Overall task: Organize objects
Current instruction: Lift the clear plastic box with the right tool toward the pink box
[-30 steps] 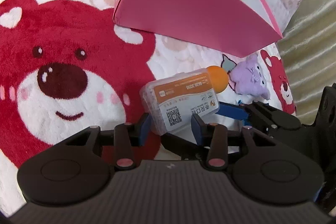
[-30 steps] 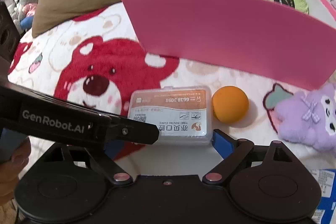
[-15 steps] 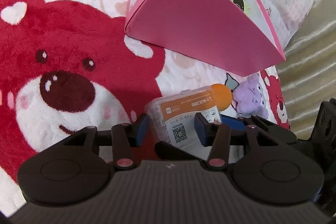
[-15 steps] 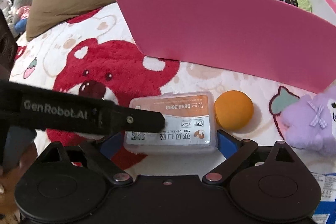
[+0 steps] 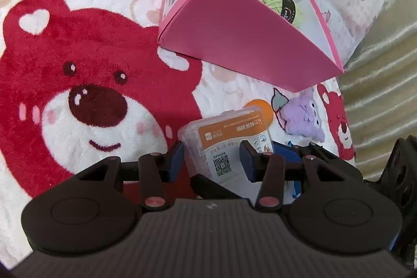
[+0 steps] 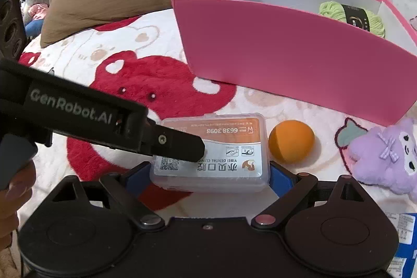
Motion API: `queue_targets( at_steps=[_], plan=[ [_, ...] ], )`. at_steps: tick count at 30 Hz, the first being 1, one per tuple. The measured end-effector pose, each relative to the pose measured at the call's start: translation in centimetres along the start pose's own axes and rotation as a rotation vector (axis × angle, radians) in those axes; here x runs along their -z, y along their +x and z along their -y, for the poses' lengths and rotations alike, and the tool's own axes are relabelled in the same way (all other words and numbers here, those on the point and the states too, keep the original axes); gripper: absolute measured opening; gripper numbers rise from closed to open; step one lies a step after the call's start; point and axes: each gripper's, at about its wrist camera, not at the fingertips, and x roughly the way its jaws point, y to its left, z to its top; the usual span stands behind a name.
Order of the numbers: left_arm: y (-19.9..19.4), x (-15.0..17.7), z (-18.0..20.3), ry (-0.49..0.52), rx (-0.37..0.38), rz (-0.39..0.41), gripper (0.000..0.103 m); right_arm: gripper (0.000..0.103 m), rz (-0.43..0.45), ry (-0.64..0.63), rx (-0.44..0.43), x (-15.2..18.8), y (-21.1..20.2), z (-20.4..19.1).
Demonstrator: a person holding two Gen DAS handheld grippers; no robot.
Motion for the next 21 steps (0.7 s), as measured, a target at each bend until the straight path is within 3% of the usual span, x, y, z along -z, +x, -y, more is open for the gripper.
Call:
queue_targets(
  at_steps=[14, 21],
  plan=[
    [-3.0, 1.2, 2.9, 0.025, 0.009, -0.026, 0.048, 0.095, -0.012, 0.028, 0.007, 0.5, -3.6, -0.7],
    [-5.0, 1.2, 4.4, 0.034, 0.035, 0.011, 0.048, 0.096, 0.061, 0.044, 0.031, 0.3, -6.8, -1.1]
  ],
)
